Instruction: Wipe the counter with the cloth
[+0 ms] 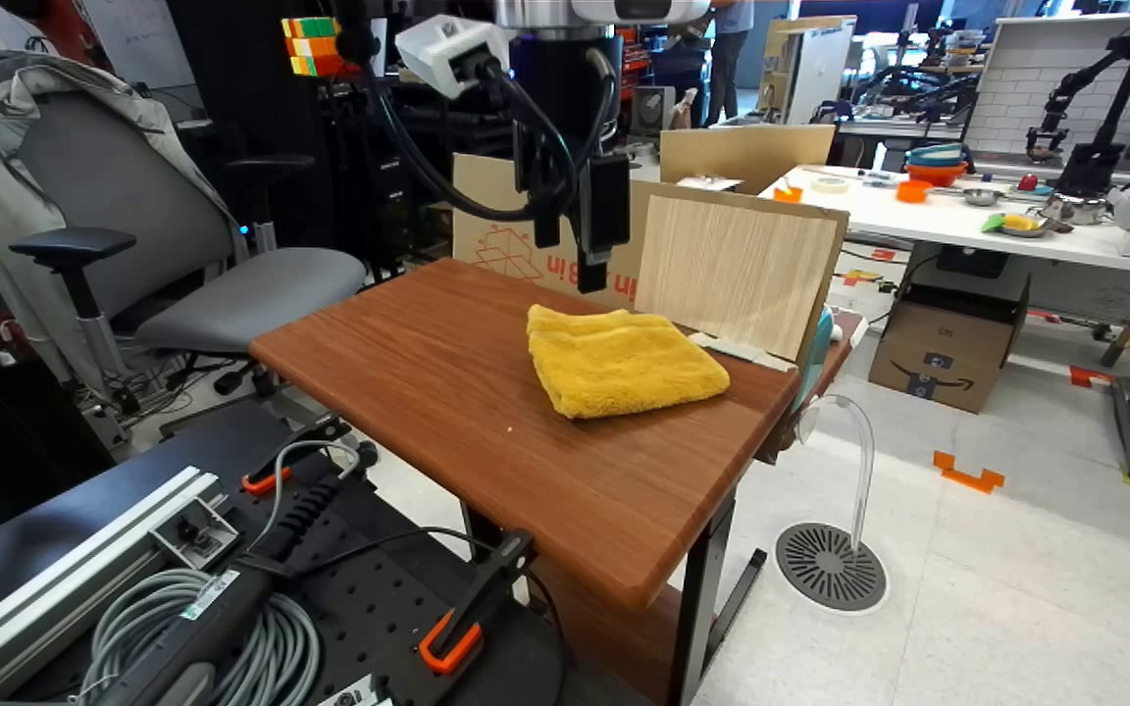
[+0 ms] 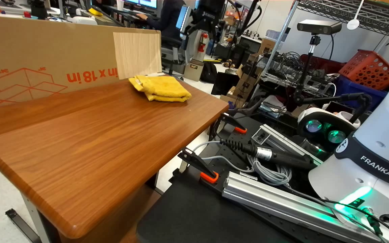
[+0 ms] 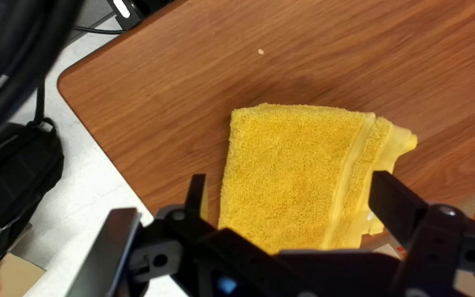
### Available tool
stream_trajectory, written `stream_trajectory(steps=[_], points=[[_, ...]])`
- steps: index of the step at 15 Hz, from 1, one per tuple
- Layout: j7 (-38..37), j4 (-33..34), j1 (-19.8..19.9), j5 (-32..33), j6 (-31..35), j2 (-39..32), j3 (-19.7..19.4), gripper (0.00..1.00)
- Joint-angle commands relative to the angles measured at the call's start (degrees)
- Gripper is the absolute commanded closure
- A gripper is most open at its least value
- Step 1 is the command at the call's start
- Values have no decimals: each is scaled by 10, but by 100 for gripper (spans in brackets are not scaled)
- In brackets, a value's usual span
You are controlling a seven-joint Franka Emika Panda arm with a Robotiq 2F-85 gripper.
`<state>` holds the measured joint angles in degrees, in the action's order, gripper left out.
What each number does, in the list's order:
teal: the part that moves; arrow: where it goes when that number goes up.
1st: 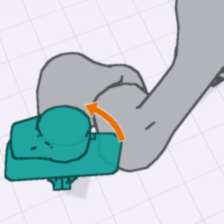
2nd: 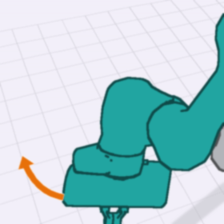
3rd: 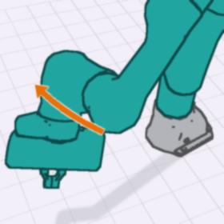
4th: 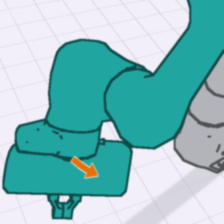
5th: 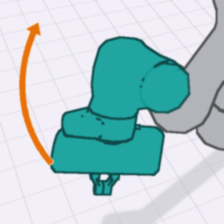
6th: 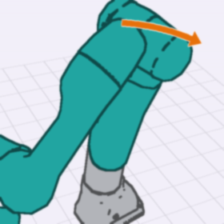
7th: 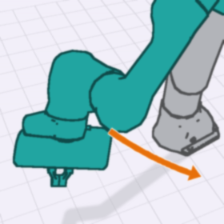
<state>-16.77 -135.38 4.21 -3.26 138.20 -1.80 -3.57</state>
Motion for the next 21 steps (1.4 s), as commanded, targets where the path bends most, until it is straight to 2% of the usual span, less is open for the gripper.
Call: stream_trajectory(steps=[1,5,9,11,14,15,18,21], points=[[-14,107,-10,-54,-5,-132,8,0],[-79,233,-15,-93,-31,-258,6,0],[-168,356,-26,-95,-51,-381,-11,0],[-192,414,-23,-101,-86,-434,-11,0],[-213,438,-27,-83,-126,-466,-21,0],[-193,396,-23,-90,-96,-427,-14,0],[-199,414,-24,-89,-118,-436,-16,0],[-192,378,-43,-61,-98,-428,-25,0]])
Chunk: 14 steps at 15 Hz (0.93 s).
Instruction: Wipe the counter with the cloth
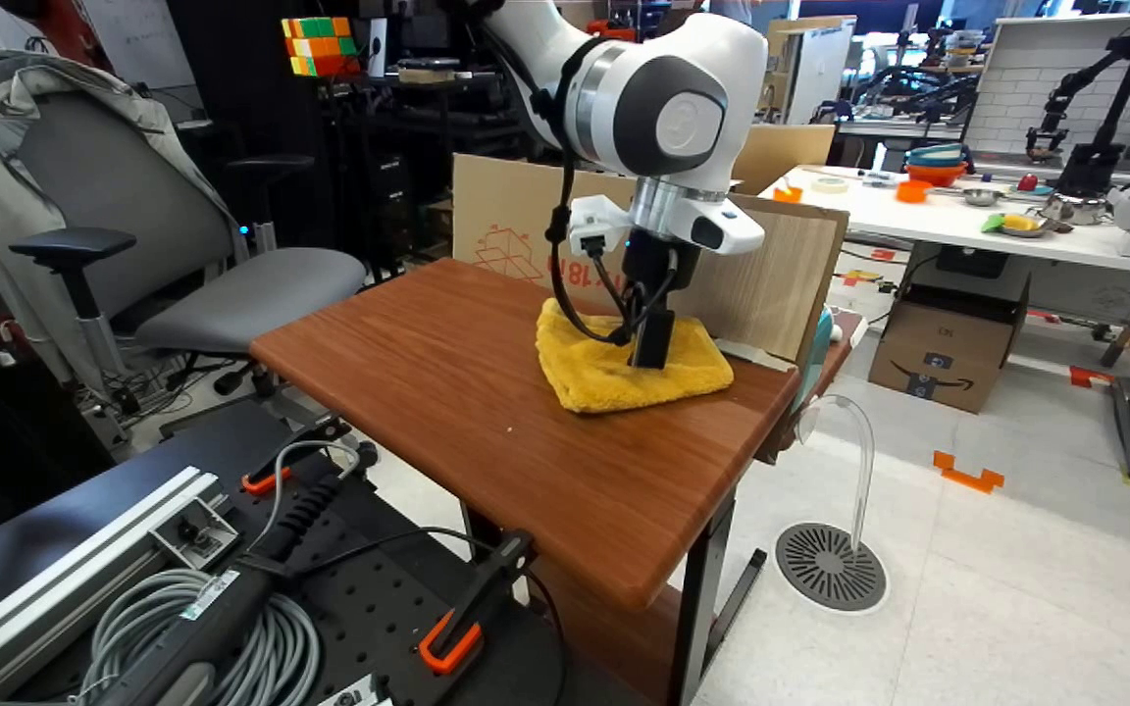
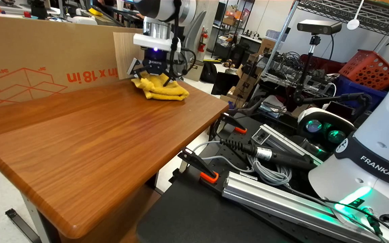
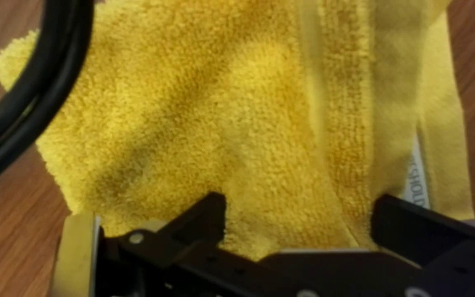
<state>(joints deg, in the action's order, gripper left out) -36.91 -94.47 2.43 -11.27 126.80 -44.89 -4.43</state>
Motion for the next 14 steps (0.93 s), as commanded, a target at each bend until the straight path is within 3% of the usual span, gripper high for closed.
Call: stream_trajectory(steps=[1,4,9,14], points=[[9,-34,-35,32,12,-4,-18,0],[24,-67,-68,71,23,-1,-16,0],[41,-163,-135,134,59,62,-2,0],[48,-210,-198,188,40,85,19,0]])
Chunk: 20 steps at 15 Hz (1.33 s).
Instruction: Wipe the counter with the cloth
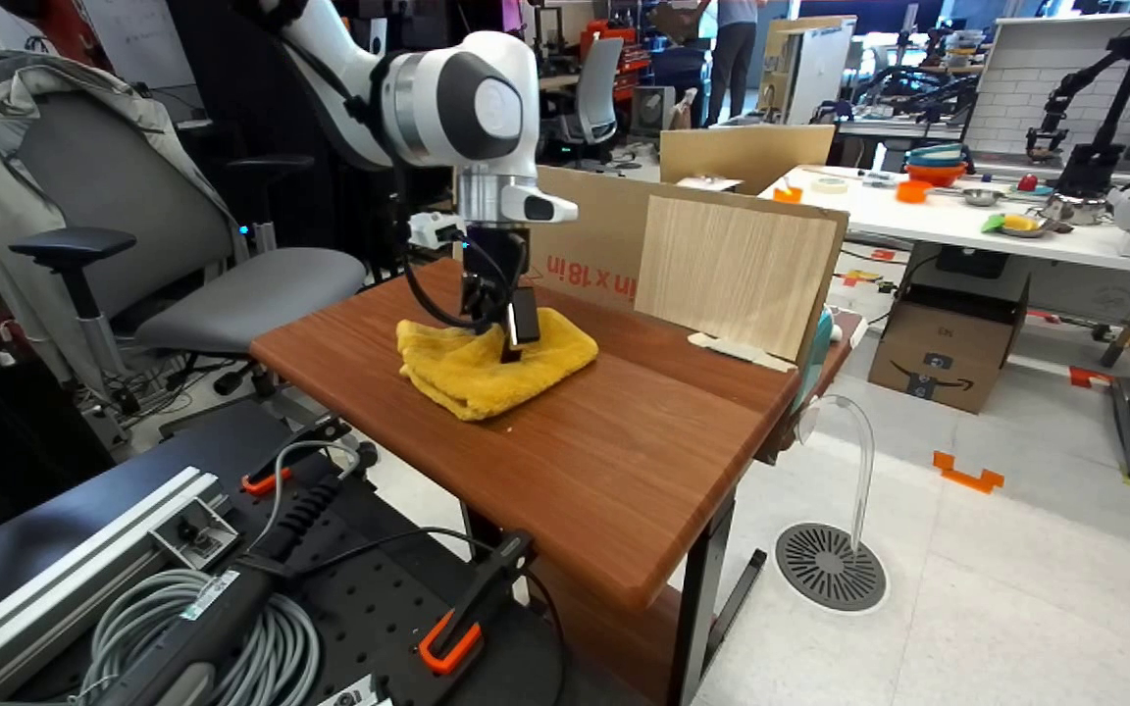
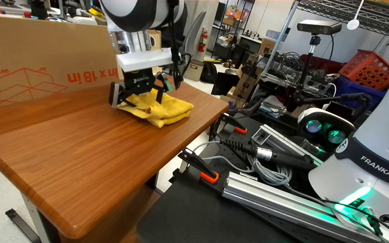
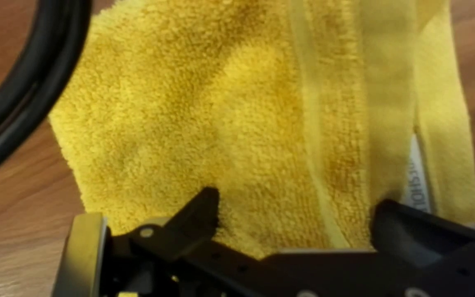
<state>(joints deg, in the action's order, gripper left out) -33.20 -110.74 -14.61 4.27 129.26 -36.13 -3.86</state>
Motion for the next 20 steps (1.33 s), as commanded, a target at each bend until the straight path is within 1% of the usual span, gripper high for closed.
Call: stream_trajectory(steps=[1,2,4,5,7,10,12,16,18,20], points=[[17,-46,-37,45,4,4,17,0],[18,-45,-46,60,-9,5,17,0],[26,-51,-52,72,-5,20,24,0],[23,-42,-58,76,-22,23,25,0],[6,-29,-70,83,-31,28,24,0],[12,6,-79,72,-70,26,39,0],[12,22,-83,67,-76,20,52,0],[18,52,-80,50,-58,-9,71,0],[29,61,-69,40,-47,-24,73,0],[39,63,-53,23,-17,-40,70,0]])
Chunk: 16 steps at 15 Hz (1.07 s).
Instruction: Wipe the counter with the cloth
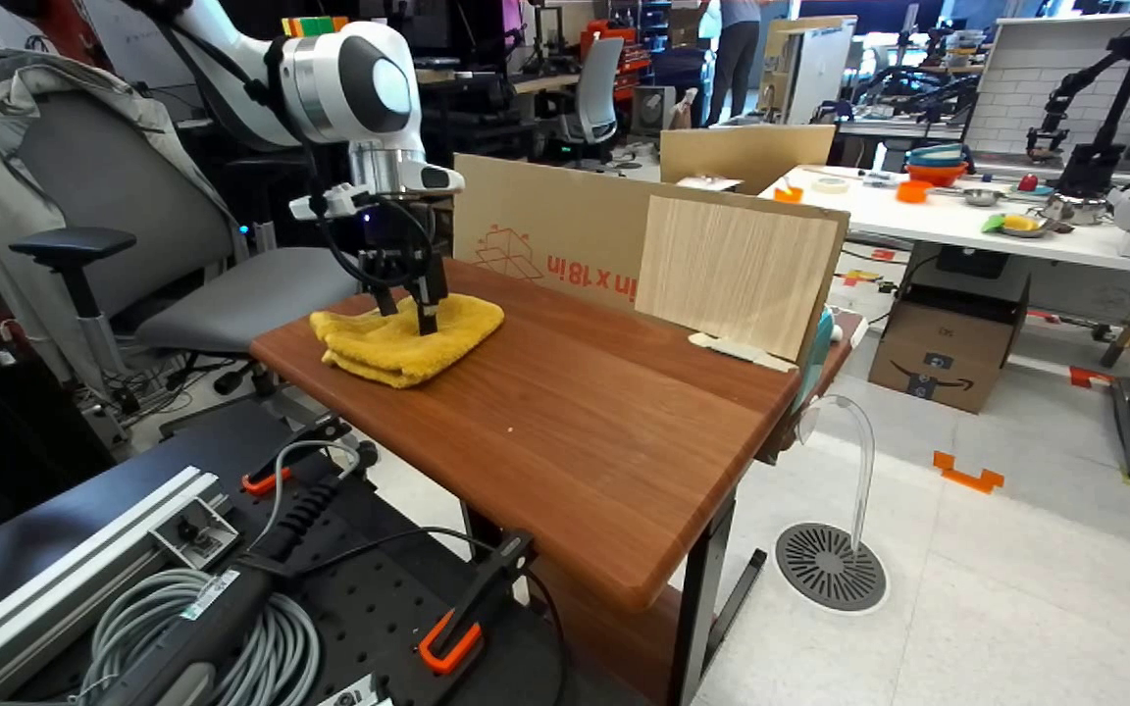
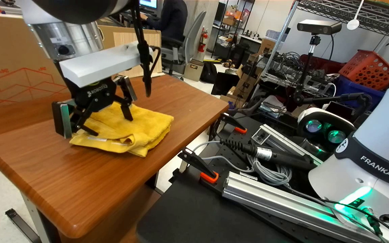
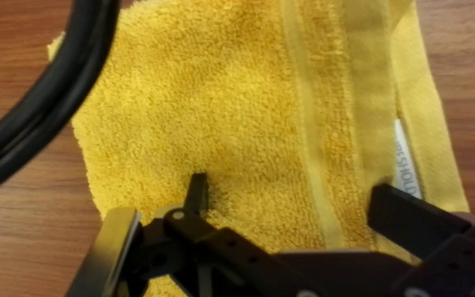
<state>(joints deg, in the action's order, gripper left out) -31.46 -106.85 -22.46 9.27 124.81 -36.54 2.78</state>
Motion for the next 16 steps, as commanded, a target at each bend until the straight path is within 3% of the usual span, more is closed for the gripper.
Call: stream_trajectory(steps=[1,7,11,16], points=[[25,23,37,-40,44,-42,2,0],[43,39,118,-110,116,-64,-34,0],[25,26,166,-122,103,-61,-81,0],[0,-9,184,-97,70,-56,-137,0]])
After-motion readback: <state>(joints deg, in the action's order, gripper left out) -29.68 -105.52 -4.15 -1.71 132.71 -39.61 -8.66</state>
